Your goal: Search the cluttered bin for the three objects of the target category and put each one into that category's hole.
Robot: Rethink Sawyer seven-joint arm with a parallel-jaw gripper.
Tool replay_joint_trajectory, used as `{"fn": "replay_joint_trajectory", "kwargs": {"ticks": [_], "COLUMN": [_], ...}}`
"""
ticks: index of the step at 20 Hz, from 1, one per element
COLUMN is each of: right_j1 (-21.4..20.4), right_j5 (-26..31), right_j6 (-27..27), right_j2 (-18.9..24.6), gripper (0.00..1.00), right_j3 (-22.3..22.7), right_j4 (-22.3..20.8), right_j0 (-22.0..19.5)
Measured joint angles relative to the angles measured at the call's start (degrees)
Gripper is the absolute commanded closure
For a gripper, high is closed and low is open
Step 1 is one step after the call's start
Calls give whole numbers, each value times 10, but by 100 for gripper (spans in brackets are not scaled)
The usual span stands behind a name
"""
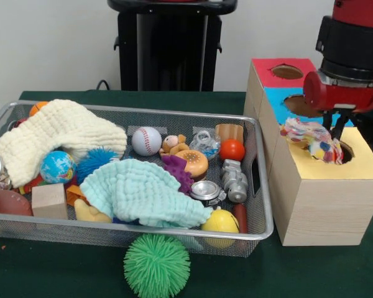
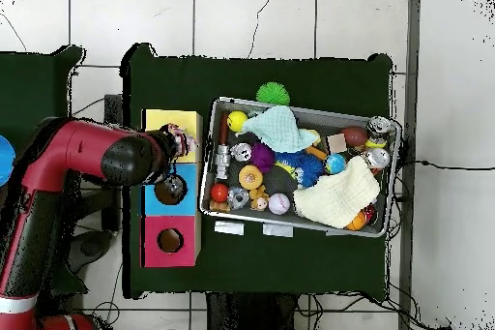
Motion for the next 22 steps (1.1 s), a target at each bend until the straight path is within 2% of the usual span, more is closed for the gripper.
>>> {"fn": "replay_joint_trajectory", "kwargs": {"ticks": [5, 15, 17, 22], "right_j1": [10, -25, -43, -64], "right_j5": [9, 68, 89, 111], "right_j6": [0, 0, 0, 0], "right_j2": [9, 132, 172, 221], "gripper": [100, 100, 100, 100], "right_j3": [0, -3, -3, -3], "right_j4": [3, 1, -7, -17], "right_j0": [2, 23, 28, 35]}}
